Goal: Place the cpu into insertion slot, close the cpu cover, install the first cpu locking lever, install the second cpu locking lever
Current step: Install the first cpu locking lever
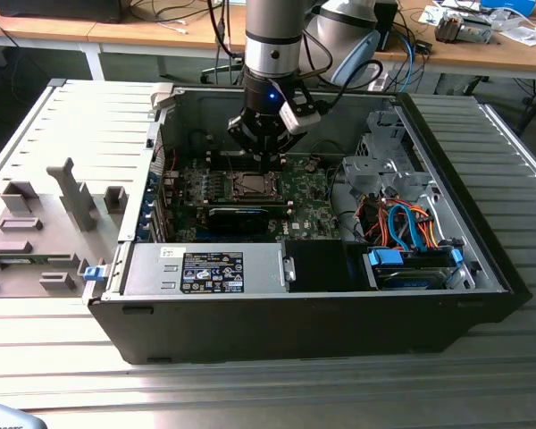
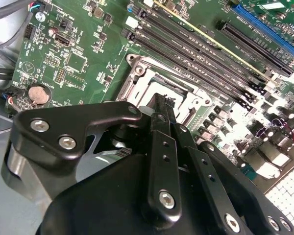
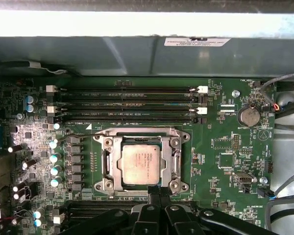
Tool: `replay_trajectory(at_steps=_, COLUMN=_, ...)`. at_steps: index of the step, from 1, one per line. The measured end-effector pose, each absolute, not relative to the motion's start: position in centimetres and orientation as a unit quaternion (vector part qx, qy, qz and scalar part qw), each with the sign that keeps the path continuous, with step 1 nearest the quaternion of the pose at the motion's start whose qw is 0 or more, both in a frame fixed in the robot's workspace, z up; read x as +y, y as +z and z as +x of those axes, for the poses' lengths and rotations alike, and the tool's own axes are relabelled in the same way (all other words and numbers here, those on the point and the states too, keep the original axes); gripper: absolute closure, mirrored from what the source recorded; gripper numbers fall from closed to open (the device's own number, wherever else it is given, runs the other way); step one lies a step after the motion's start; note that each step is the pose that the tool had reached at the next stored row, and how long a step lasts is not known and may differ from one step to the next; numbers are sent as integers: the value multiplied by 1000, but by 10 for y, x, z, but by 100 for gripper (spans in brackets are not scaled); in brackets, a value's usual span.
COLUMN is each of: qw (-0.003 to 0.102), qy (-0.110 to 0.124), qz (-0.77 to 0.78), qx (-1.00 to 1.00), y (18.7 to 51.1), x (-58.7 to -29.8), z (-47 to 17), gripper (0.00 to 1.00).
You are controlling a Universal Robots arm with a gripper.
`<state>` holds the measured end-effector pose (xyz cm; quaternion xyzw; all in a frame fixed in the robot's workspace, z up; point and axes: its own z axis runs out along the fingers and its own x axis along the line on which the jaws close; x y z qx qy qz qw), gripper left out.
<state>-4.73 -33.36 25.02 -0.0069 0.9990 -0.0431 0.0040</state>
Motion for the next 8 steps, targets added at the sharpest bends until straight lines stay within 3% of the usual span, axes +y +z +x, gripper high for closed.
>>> replay_trajectory(at_steps=8, qw=4, qy=-43, qz=-15, qx=999, y=250, x=-334, z=-47, gripper=89)
